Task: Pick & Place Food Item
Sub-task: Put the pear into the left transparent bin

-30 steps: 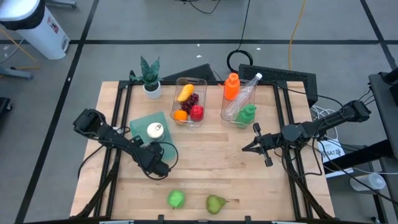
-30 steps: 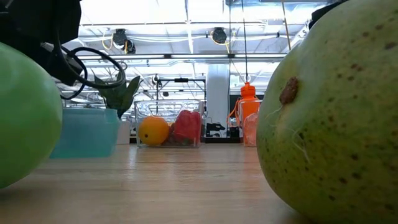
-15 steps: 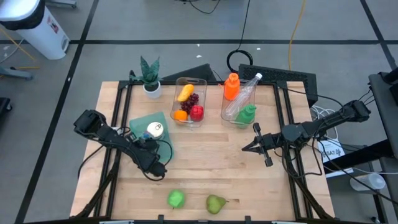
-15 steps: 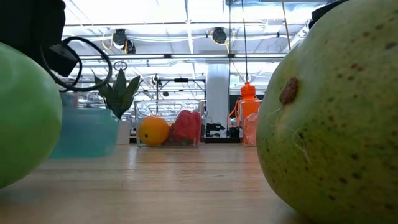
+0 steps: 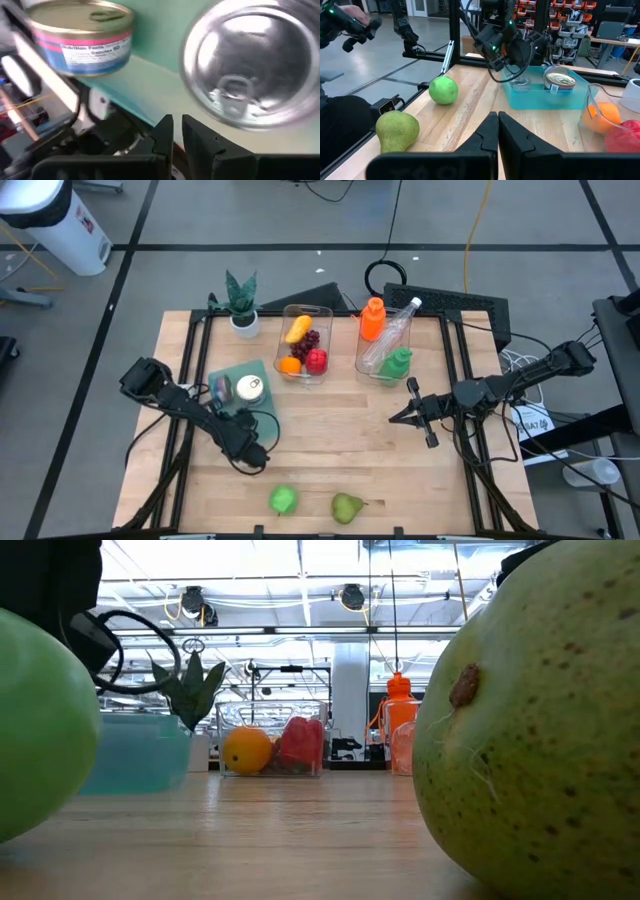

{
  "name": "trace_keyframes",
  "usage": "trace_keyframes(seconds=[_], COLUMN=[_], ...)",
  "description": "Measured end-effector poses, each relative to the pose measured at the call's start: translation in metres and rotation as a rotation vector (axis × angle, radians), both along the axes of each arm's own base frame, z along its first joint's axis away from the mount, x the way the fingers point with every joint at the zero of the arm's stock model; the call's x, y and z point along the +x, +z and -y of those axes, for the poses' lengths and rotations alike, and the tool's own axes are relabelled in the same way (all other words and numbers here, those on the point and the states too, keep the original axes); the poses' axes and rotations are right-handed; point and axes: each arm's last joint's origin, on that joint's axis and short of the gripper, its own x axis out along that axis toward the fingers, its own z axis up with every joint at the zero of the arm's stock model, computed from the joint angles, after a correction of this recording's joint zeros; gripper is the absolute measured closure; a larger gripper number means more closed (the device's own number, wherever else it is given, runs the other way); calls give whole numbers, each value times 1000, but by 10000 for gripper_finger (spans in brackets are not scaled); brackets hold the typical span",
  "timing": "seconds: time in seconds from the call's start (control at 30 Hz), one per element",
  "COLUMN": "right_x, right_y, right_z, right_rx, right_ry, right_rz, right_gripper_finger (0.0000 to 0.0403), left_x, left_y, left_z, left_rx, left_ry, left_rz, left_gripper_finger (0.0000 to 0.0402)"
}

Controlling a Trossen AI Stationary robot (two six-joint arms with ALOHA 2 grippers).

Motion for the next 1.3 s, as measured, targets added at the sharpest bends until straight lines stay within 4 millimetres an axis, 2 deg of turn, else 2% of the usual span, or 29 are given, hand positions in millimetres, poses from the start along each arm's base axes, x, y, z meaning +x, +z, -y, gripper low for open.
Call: trace_keyframes(seconds=[0.1,0.2,0.37,0.5,0.63,0.73,0.83,0.93,1.03,1.17,1.3], right_x=[0,0,0,0,0,0,0,0,0,0,0], right_y=[0,0,0,0,0,0,0,0,2,5,5], right_z=[0,0,0,0,0,0,0,0,0,0,0], right_rx=[2,2,3,2,1,0,-1,-13,-24,-19,-17], right_ry=[0,0,0,0,0,0,0,1,3,3,5], right_rz=[0,0,-1,-1,0,0,0,5,26,53,57], right_gripper_finger=[403,403,403,403,403,403,403,403,403,403,403], left_x=[-3,-1,-10,-22,-31,-32,-32,-24,-12,-11,-16], left_y=[9,21,57,84,95,93,86,72,59,40,15], left_z=[-1,3,3,1,3,7,5,2,-3,-17,-44], left_rx=[99,141,227,272,291,296,235,112,-54,-152,-173], left_ry=[-14,-60,-71,-68,-141,-255,-339,-469,-674,-916,-989], left_rz=[13,135,457,785,1116,1300,1405,1481,1605,1740,1772], left_gripper_finger=[349,351,352,352,352,352,352,352,352,352,352])
